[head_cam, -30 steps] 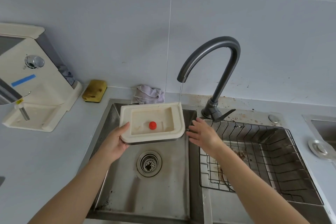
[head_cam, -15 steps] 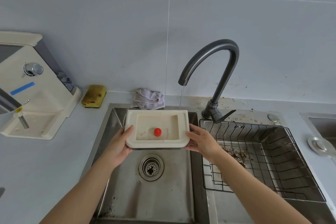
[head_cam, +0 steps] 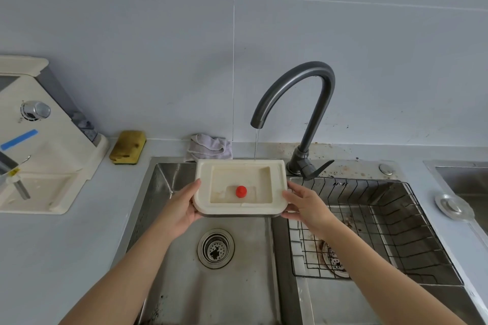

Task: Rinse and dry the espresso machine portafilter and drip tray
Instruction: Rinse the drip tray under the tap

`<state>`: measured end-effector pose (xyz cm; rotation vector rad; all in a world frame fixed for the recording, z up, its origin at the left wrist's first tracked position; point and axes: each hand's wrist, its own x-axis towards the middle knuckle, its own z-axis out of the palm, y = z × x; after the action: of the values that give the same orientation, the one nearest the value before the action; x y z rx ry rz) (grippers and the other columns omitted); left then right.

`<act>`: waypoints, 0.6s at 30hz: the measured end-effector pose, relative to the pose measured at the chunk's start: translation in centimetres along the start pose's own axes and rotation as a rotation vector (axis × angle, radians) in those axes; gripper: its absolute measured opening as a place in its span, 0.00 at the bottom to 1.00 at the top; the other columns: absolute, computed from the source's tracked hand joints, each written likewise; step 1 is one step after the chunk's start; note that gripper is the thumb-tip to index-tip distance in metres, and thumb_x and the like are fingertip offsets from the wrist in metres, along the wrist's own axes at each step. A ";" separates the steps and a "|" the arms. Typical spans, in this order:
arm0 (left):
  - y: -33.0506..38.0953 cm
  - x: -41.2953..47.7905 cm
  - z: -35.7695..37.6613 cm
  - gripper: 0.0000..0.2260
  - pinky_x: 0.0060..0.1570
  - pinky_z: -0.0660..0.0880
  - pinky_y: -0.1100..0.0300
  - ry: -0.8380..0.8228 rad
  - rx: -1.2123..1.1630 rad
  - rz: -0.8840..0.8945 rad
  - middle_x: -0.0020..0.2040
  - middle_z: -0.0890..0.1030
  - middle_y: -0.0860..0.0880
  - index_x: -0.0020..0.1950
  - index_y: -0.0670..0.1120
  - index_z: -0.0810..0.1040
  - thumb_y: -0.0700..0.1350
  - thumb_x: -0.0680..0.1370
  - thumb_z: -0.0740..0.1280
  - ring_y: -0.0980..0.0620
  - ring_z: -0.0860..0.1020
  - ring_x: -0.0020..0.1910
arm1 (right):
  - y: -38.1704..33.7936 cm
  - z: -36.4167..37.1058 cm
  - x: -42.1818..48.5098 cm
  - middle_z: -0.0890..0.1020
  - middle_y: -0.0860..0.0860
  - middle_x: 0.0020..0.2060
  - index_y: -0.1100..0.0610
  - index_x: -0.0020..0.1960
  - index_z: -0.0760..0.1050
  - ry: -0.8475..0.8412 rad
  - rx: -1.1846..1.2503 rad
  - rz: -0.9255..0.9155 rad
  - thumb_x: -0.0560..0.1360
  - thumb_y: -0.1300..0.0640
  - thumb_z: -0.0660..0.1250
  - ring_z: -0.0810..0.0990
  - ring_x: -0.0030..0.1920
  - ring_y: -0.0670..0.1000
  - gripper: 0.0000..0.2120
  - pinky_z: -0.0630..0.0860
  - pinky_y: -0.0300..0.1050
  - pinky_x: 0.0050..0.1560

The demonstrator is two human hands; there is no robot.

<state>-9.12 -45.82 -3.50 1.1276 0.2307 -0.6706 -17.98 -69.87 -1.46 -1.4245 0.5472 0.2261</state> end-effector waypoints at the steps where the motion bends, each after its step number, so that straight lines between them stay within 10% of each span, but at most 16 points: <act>1: 0.0 0.1 0.1 0.10 0.42 0.81 0.50 -0.009 0.002 -0.004 0.52 0.81 0.44 0.55 0.46 0.76 0.45 0.81 0.56 0.46 0.79 0.51 | 0.0 -0.2 -0.1 0.80 0.51 0.43 0.57 0.69 0.67 0.010 0.001 -0.001 0.79 0.63 0.58 0.79 0.39 0.49 0.19 0.77 0.41 0.42; 18: -0.4 2.1 3.2 0.12 0.48 0.80 0.49 -0.104 0.065 -0.064 0.56 0.79 0.42 0.59 0.43 0.74 0.45 0.80 0.57 0.45 0.79 0.53 | -0.7 -3.3 -1.5 0.80 0.55 0.50 0.58 0.71 0.65 0.114 0.003 -0.022 0.79 0.62 0.59 0.80 0.44 0.52 0.21 0.81 0.44 0.46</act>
<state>-8.22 -49.52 -3.46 1.1478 0.1575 -0.7963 -19.65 -72.93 -0.27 -1.4455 0.6242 0.1273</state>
